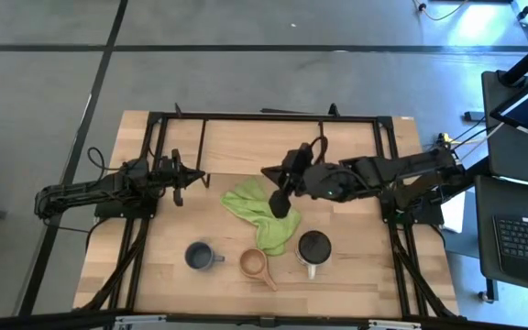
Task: Stack small to large cups/mugs on shelf
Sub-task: Put the black mug on the shelf
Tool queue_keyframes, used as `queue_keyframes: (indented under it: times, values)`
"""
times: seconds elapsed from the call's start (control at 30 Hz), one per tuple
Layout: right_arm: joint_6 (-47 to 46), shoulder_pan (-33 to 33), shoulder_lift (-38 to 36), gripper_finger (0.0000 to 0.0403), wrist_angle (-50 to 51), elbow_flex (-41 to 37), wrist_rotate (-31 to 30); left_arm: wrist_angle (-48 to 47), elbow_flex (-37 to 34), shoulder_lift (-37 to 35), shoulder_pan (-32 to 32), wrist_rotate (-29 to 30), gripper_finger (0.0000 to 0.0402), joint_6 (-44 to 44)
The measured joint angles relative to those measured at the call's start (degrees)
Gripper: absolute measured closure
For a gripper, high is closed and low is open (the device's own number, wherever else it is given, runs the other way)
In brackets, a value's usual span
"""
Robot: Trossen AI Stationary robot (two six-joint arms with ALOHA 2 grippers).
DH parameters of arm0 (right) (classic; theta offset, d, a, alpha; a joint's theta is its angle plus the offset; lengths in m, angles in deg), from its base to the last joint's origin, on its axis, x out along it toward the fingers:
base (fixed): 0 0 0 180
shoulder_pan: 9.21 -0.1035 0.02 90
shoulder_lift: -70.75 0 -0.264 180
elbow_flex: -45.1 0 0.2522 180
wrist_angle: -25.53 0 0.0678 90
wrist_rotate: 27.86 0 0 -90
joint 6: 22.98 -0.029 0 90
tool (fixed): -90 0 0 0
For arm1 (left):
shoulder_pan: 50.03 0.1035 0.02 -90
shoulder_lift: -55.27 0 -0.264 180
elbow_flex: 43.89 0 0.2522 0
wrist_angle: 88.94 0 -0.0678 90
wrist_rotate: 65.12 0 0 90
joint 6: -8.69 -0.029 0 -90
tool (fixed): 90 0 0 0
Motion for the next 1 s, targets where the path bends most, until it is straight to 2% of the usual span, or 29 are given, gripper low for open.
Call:
queue_keyframes:
  times: [0.23, 0.43, 0.7, 0.8, 0.87, 0.93, 1.0]
  values:
    - [-7.0, -0.3, 0.8, 0.0395, -1.0, 0.0, 1.4, 0.0, 0.0, 0.0, 0.0, 0.0, 0.0401, 0.0]
    - [-7.5, -0.4, 1.7, 0.0395, -5.1, 0.0, 1.5, -0.2, 0.0, 0.0, 0.0, 0.0, 0.0401, 0.0]
    - [-9.0, -0.1, 5.3, 0.0395, -3.0, 0.0, 3.1, -0.2, 0.1, 0.0, 0.0, 0.0, 0.0401, 0.0]
    - [-13.3, -0.2, 4.6, 0.0395, 3.8, 0.0, 3.2, -0.2, 0.1, 0.0, 0.0, 0.0, 0.0401, 0.0]
    - [-18.9, -1.8, 2.9, 0.0395, 12.3, 0.0, -1.0, -0.1, 0.1, 0.0, 0.0, 0.0, 0.0401, 0.0]
    - [-27.2, -4.7, 0.1, 0.0395, 23.1, 0.0, -6.3, -0.2, 0.1, 0.0, 0.0, 0.0, 0.0401, 0.0]
    - [-38.7, -8.5, -2.6, 0.0395, 34.7, 0.0, -8.7, -0.1, 0.1, 0.0, 0.0, 0.0, 0.0401, 0.0]
